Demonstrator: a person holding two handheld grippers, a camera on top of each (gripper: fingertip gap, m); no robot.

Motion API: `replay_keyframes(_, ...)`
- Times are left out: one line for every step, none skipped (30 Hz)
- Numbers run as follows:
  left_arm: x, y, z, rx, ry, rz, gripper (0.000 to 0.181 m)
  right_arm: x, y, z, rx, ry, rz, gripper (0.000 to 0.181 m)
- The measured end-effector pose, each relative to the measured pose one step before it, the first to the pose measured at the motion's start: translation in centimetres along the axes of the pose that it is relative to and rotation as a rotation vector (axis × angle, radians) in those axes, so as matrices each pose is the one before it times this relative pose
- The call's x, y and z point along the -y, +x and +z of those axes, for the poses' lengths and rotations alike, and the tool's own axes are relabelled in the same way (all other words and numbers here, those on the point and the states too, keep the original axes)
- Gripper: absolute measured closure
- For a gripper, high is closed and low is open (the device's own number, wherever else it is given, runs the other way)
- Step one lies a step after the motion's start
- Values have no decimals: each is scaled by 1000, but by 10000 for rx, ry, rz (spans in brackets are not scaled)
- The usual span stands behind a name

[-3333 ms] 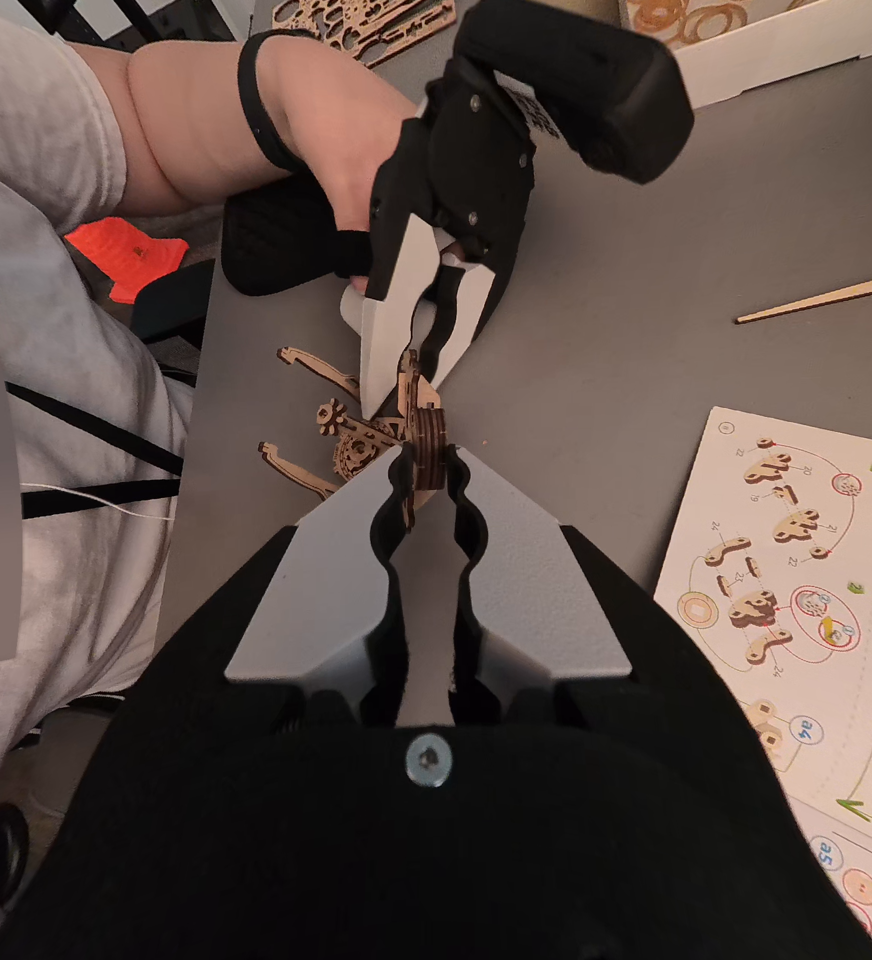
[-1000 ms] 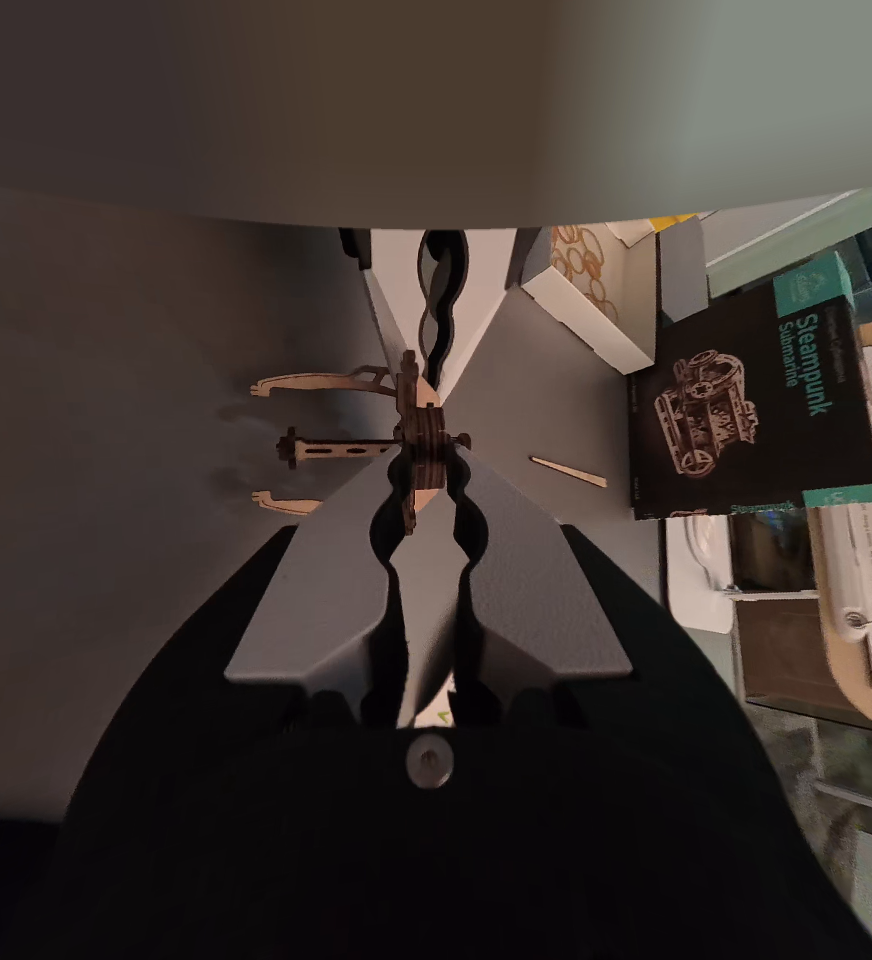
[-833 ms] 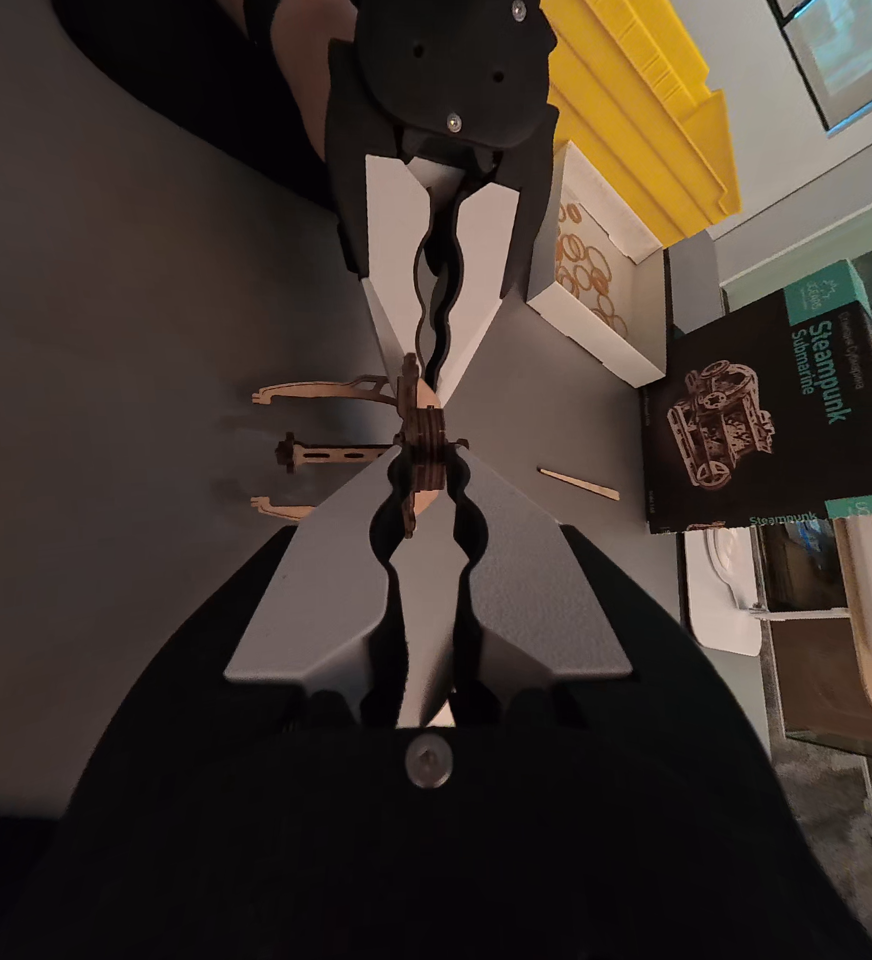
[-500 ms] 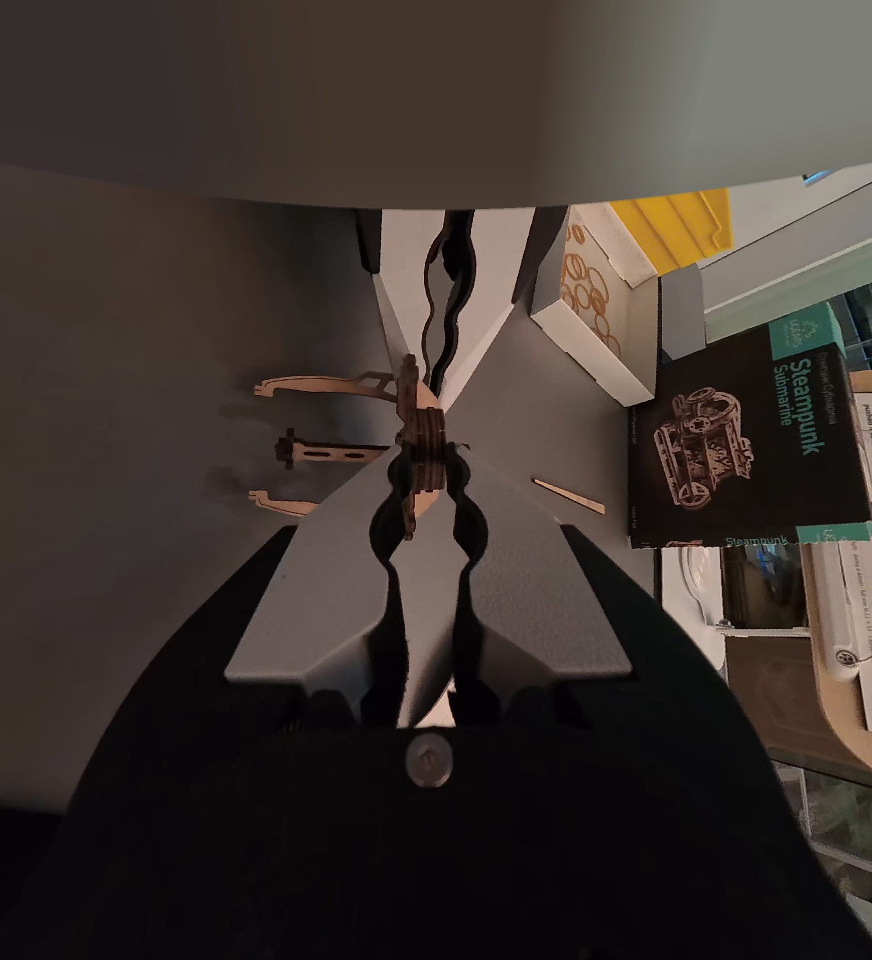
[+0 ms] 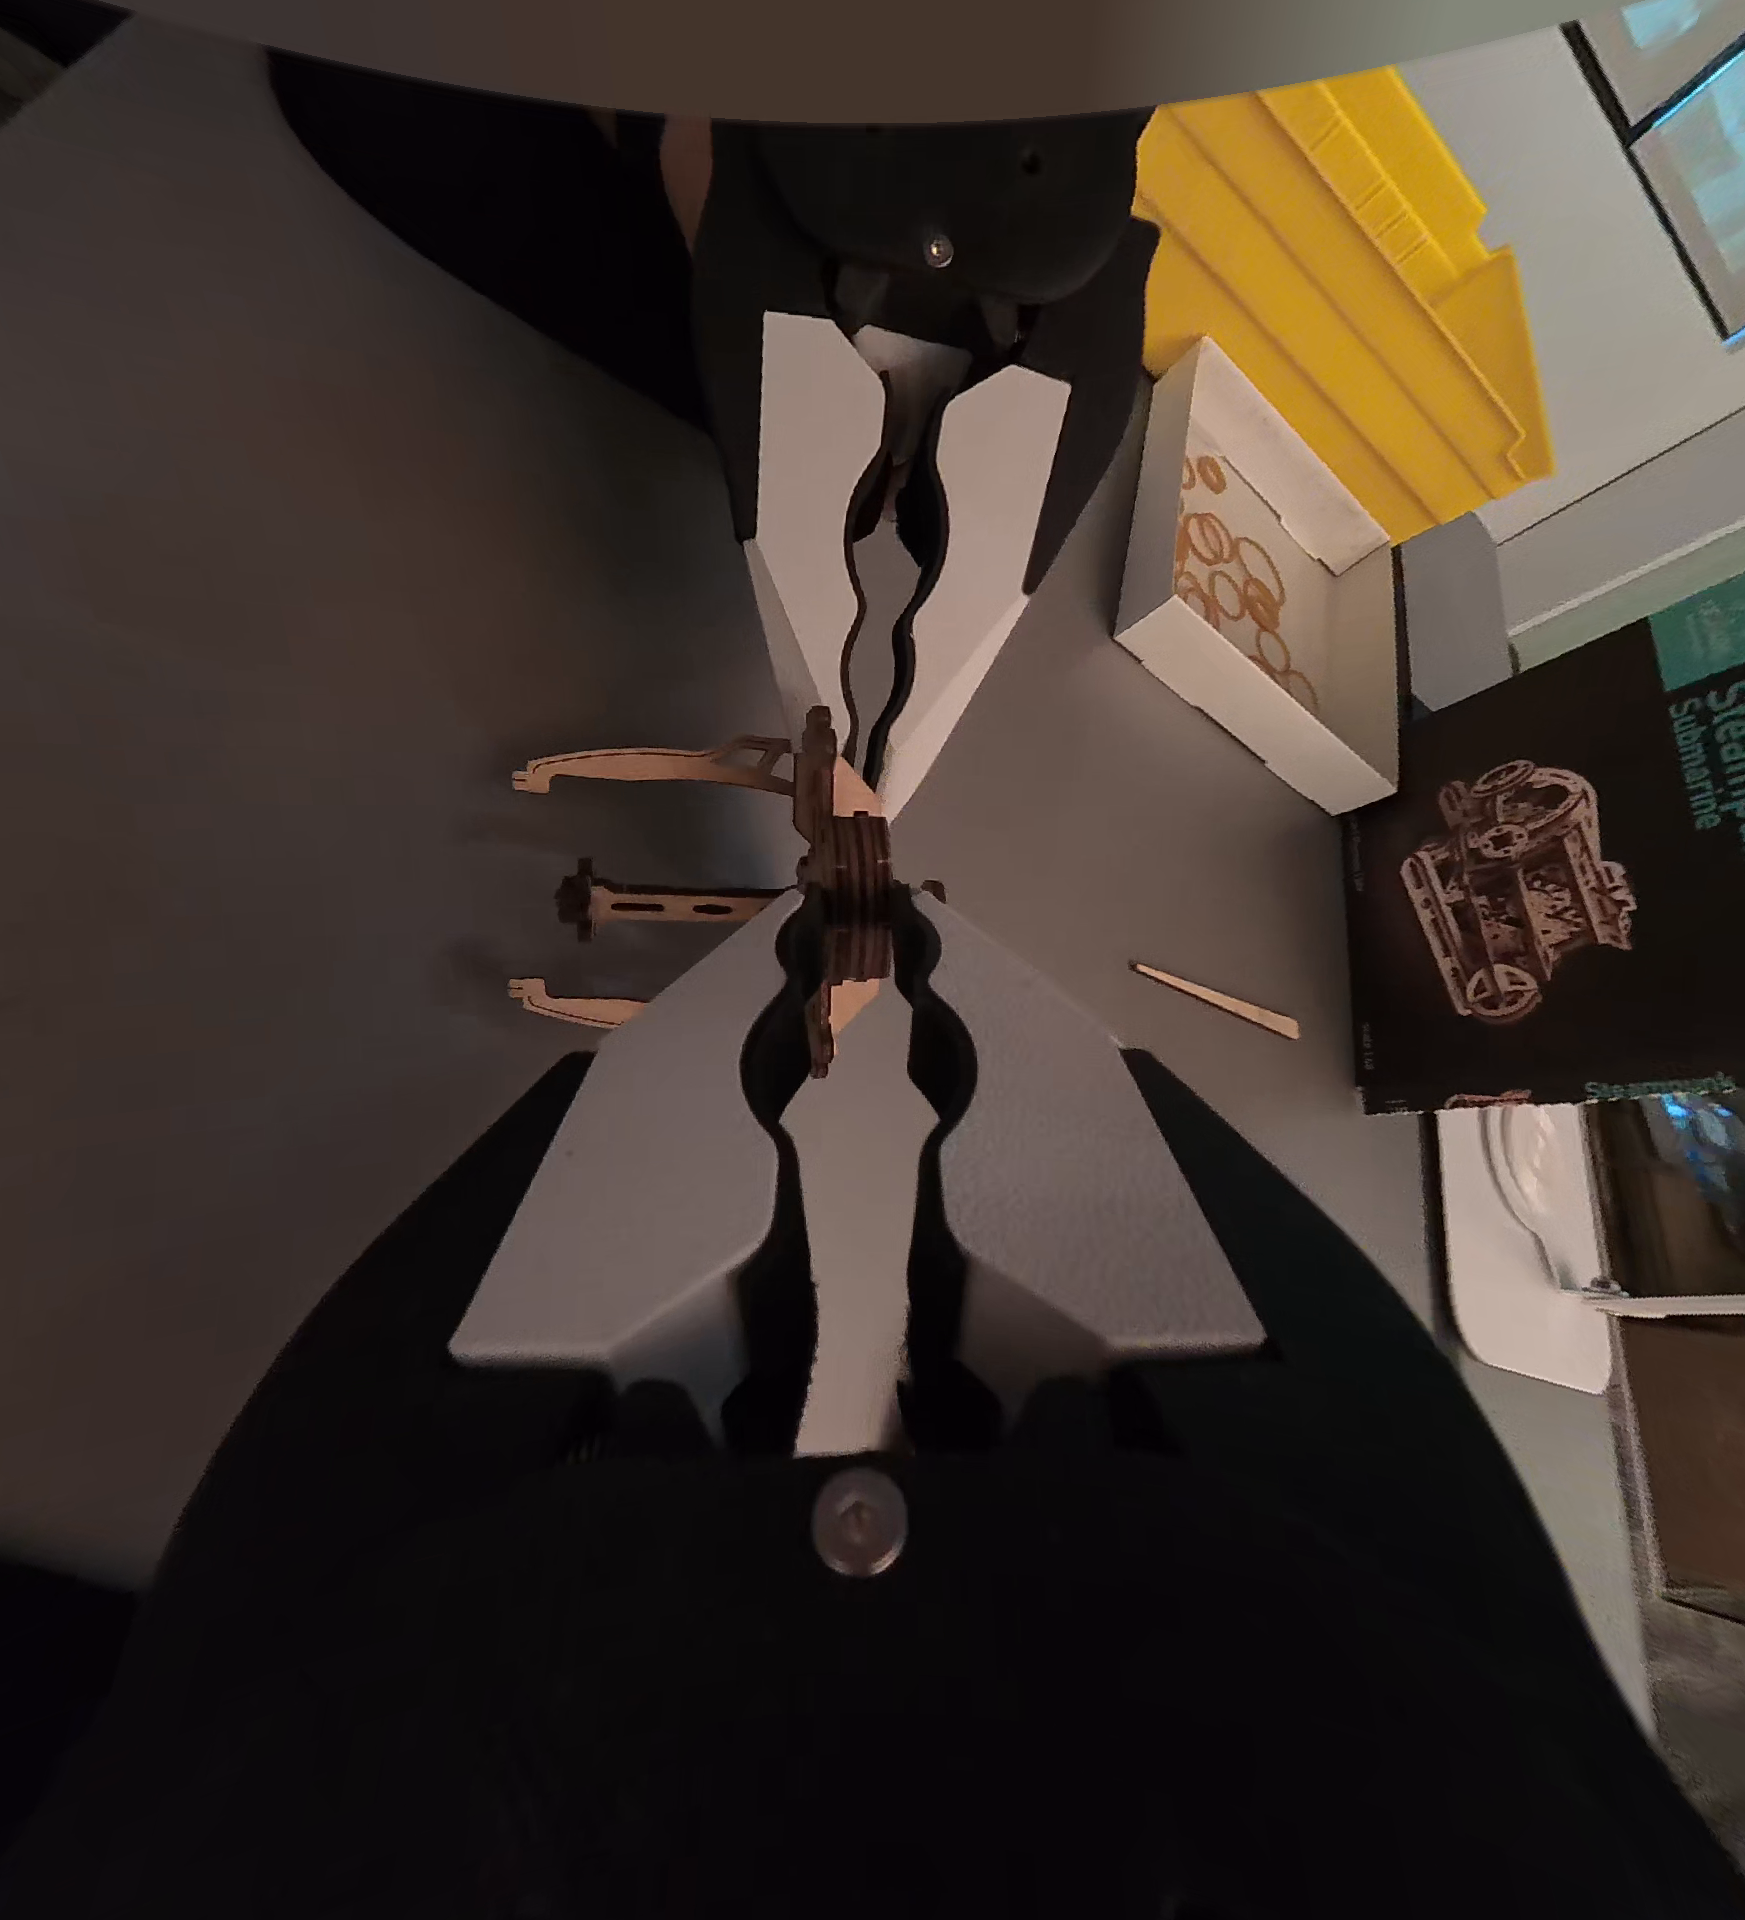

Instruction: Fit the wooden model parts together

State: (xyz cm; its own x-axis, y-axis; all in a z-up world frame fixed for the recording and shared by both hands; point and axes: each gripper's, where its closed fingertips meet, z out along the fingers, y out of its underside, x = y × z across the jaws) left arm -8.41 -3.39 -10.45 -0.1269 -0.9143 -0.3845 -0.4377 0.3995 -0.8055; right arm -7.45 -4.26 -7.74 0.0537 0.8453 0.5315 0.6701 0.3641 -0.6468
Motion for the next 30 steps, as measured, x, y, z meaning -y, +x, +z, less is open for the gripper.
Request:
replay_keyframes(-119, 81, 83, -146, -12, -186, 181, -130, 5, 91, 112, 68, 291, 170)
replay_keyframes(-164, 34, 113, -184, -9, -334, 181, -232, 237, 143, 57, 31, 471, 170)
replay_keyframes(-215, -99, 105, -192, -25, -477, 181, -282, 96, 206, 262, 40, 626, 170)
replay_keyframes(-218, -62, 94, -303, -35, -548, 181, -360, 86, 191, 420, -21, 801, 170)
replay_keyframes(-125, -145, 92, -328, 25, -692, 181, -181, 340, 125, 326, 98, 772, 170)
replay_keyframes(9, -256, -4, -343, 103, -823, 181, -45, 315, 24, 426, 148, 823, 170)
replay_keyframes(18, -35, -21, -557, 90, -902, 181, -166, 277, 22, 487, -35, 846, 170)
replay_keyframes(-42, 75, 13, -664, 30, -954, 181, -217, 241, 79, 498, -87, 820, 170)
replay_keyframes(-122, -68, 49, -565, 24, -945, 181, -35, 330, 102, 328, -12, 661, 170)
replay_keyframes(-93, -158, 6, -488, 52, -887, 181, -25, 214, 176, 312, 75, 566, 170)
replay_keyframes(-31, -103, -78, -449, 58, -716, 181, -205, 233, 172, 289, -70, 622, 170)
replay_keyframes(-174, -18, -40, -407, -78, -598, 181, -3, 242, 132, 236, 99, 556, 170)
replay_keyframes(-22, -172, -68, -248, -46, -467, 181, -159, -78, 161, 460, -35, 664, 170)
replay_keyframes(-83, -128, -11, -103, -40, -254, 181, -247, 291, 59, 230, -166, 601, 170)
replay_keyframes(-156, -53, 68, -89, -99, -126, 181, -92, 147, 95, 264, -70, 471, 170)
replay_keyframes(-126, 6, 73, -110, -101, -136, 181, -160, 61, 118, 295, -163, 446, 170)
replay_keyframes(-139, -23, 68, -131, -87, -168, 181, -74, 179, 129, 141, -123, 295, 170)
replay_keyframes(-51, -113, -21, -92, -26, -204, 181, -93, 133, 95, 114, -132, 240, 170)
replay_keyframes(-9, -15, -45, -123, 21, -170, 181, 92, 4, 15, 160, -17, 211, 170)
replay_keyframes(-40, 35, -32, -167, -4, -186, 181, 36, -98, 24, 200, 8, 204, 170)
replay_keyframes(-129, 52, -3, -251, -79, -298, 181, -96, -152, 53, 251, -38, 310, 170)
replay_keyframes(-39, -70, -14, -199, -25, -359, 181, -70, 78, 33, 150, 16, 348, 170)
replay_keyframes(-17, -98, -15, -135, 17, -316, 181, 24, 227, 0, 79, 102, 266, 170)
replay_keyframes(-61, -43, -5, -124, -39, -235, 181, -26, 145, 40, 112, 101, 201, 170)
replay_keyframes(-17, -69, -7, -76, -21, -201, 181, -67, -18, 56, 204, 99, 256, 170)
replay_keyframes(-13, -64, 29, -10, -14, -92, 181, -37, 210, 2, 63, 104, 239, 170)
replay_keyframes(-11, 15, 22, 2, -16, 19, 181, -46, 169, 4, 50, 113, 180, 170)
replay_keyframes(-36, 3, 39, 28, -21, 49, 181, -156, -90, 33, 196, 32, 198, 170)
replay_keyframes(-27, 28, 23, 21, -6, 44, 181, -88, 23, -5, 109, 57, 190, 170)
replay_keyframes(12, -19, 19, 44, 18, 29, 181, 5, 96, -3, 49, 89, 166, 170)
